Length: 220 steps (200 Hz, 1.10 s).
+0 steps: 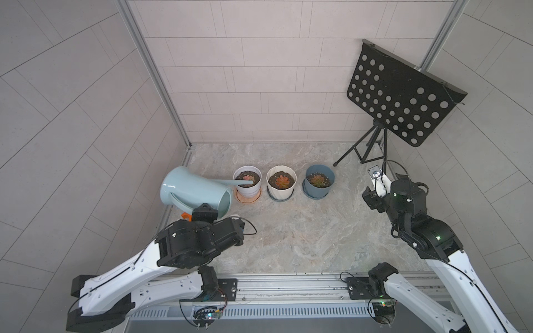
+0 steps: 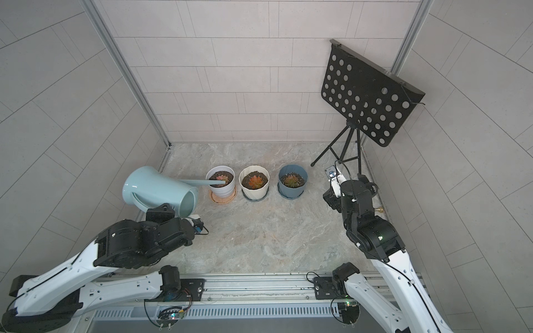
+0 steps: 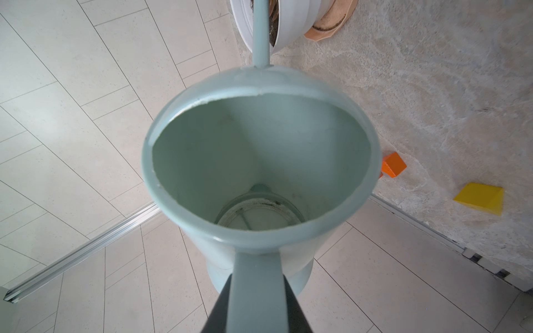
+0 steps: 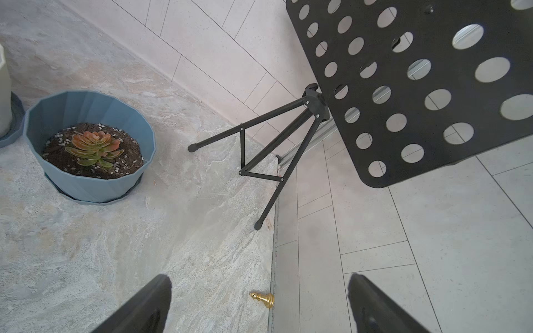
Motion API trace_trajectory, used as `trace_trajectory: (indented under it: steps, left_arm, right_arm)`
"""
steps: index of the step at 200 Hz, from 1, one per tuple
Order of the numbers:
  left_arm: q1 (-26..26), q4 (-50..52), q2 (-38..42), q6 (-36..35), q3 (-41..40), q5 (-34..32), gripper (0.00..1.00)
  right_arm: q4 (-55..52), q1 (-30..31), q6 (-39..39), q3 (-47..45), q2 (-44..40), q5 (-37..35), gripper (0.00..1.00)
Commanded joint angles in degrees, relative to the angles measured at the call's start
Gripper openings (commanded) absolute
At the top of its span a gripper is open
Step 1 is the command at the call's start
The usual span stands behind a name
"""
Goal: Water the succulent around the soil edge
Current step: Water the soil of the potted plant with water.
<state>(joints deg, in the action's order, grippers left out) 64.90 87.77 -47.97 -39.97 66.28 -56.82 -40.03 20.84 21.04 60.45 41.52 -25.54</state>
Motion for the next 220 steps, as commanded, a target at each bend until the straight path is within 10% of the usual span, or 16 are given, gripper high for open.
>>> trace_trajectory:
  steps: [1,220]
  left_arm:
    - [0.3,-2.8,-0.2,-2.1,-0.5,-3.1,0.00]
    - [-4.5,-19.5,-1.3,-12.5,-3.5,-1.9,0.00]
  right_arm:
    - [1.6,-0.2,0.3,-0.6,-0.5,-0.4,1.00]
    - [1.9,-0.2,0.3,-0.3,-0.2,-0.4,1.00]
